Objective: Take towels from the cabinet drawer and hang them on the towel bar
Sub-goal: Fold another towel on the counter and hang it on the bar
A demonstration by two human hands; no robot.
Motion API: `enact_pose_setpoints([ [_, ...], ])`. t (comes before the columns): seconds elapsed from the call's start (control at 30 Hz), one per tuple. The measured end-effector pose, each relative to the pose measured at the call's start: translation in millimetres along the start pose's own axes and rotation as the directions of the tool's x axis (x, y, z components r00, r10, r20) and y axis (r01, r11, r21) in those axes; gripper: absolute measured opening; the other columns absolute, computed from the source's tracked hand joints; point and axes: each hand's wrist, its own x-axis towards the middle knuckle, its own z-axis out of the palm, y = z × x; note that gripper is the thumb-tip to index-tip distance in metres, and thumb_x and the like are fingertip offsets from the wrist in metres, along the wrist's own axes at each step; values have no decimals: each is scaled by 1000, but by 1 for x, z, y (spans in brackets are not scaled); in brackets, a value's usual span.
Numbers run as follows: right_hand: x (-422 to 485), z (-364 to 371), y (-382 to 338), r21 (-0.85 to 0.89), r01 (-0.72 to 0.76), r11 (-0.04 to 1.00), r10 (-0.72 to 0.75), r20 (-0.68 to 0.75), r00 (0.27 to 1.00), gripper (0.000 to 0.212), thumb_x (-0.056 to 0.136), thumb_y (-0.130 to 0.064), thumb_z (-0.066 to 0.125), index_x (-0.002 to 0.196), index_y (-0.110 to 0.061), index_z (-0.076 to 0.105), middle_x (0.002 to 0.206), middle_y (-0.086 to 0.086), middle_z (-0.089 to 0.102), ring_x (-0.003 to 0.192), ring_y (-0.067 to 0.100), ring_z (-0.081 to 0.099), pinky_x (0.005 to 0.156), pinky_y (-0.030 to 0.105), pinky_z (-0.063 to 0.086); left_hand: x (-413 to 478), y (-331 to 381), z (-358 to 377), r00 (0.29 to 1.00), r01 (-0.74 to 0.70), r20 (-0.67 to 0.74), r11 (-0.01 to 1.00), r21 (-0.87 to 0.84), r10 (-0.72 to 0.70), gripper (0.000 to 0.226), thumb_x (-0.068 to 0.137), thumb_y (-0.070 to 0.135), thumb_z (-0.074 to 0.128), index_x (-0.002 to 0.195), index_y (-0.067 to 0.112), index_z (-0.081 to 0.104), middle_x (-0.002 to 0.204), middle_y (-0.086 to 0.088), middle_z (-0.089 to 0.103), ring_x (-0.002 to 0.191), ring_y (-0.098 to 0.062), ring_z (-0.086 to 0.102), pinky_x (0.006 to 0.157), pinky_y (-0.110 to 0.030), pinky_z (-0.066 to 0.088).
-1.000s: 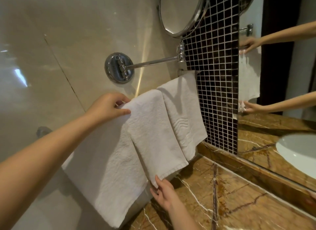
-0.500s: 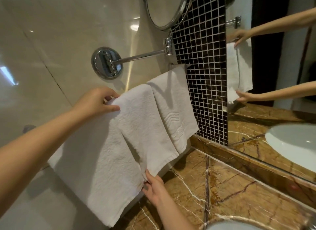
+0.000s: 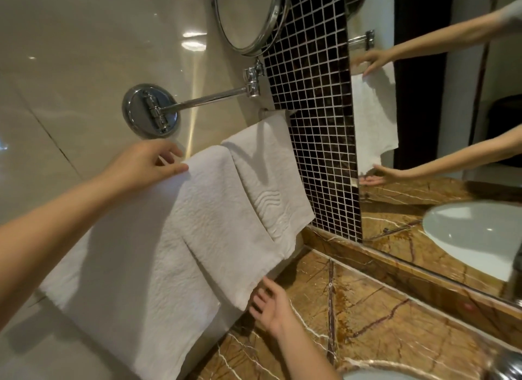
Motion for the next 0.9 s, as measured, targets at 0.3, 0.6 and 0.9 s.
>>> enact_pose_setpoints([
  [0.3, 32, -6, -72, 169, 91, 981, -90, -15, 996, 65, 88, -43, 59, 145, -21, 35, 139, 20, 43, 121, 37, 48, 98, 47, 42, 40, 45, 35, 991, -137, 18, 988, 66, 136, 45, 85, 31, 67, 126, 17, 54, 116, -11, 62, 92, -26, 59, 82, -37, 48],
  [0.6, 59, 5, -74, 166, 29, 986, -56, 156, 986, 42, 84, -36, 66, 109, -3, 72, 117, 20, 67, 106, 36, 66, 97, 45, 48, 71, 49, 66, 987, -147, -52, 988, 57, 150, 34, 86, 28, 66, 117, 17, 57, 114, -10, 62, 90, -23, 57, 77, -31, 42],
  [0.9, 67, 2, -81, 120, 69, 990, -81, 104, 991, 40, 84, -20, 71, 119, -3, 63, 110, 19, 70, 102, 33, 68, 83, 45, 55, 77, 46, 69, 974, -184, -124, 981, 55, 190, 26, 82, 24, 70, 106, 16, 62, 91, -2, 57, 80, -20, 54, 73, -30, 41],
])
